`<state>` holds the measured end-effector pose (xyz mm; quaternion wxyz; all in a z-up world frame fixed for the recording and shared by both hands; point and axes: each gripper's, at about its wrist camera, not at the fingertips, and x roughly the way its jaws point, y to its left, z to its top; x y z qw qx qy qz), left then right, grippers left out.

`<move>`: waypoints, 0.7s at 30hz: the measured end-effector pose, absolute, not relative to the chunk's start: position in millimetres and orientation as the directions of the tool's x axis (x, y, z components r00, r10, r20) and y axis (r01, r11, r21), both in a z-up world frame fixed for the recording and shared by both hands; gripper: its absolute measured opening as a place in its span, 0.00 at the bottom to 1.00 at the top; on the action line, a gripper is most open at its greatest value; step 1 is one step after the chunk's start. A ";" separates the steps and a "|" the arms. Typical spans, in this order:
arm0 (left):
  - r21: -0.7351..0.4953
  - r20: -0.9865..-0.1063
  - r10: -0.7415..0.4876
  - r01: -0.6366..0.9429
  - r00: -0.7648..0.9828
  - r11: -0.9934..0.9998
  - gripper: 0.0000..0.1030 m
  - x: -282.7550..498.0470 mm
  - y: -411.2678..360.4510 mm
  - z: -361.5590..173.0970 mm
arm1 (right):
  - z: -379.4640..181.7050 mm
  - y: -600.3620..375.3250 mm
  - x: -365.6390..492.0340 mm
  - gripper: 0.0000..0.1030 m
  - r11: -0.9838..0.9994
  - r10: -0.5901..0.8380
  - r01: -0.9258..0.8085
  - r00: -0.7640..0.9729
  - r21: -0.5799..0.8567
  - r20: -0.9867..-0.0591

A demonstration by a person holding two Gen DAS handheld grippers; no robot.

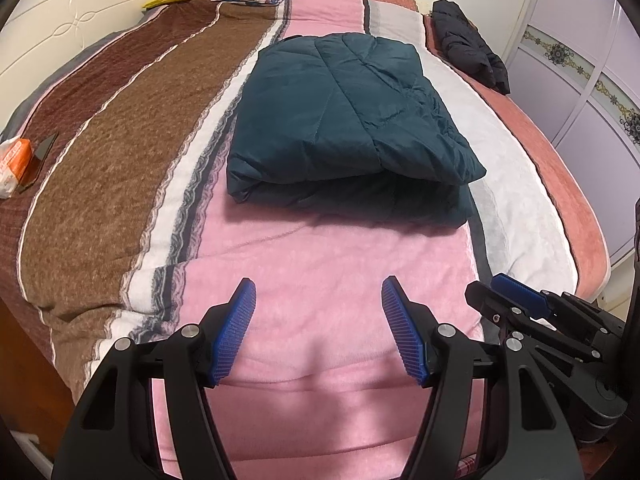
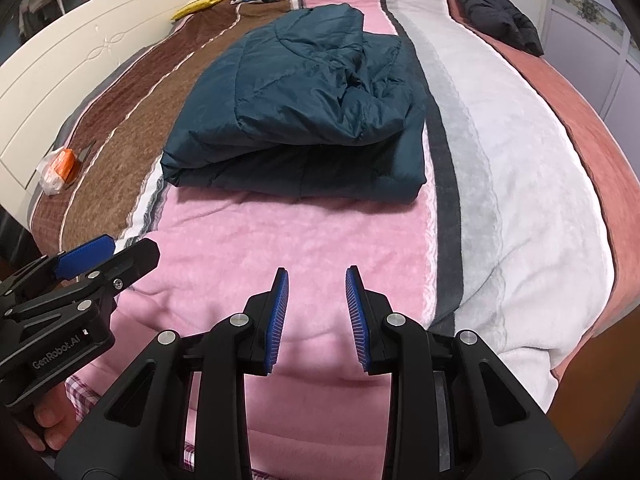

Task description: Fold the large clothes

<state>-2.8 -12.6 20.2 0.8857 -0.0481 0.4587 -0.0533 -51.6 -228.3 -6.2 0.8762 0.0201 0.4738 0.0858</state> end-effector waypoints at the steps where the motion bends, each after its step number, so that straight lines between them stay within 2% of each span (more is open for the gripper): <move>1: -0.134 -0.808 -0.138 0.050 0.573 0.990 0.62 -3.2 -12.9 20.0 | -6.4 -228.3 -51.9 0.29 0.985 0.169 -0.131 0.535 0.117 -0.827; 21: -0.135 -0.813 -0.141 0.052 0.566 0.989 0.62 -5.1 -12.9 20.5 | -8.6 -229.9 -50.8 0.29 0.985 0.166 -0.131 0.523 0.114 -0.836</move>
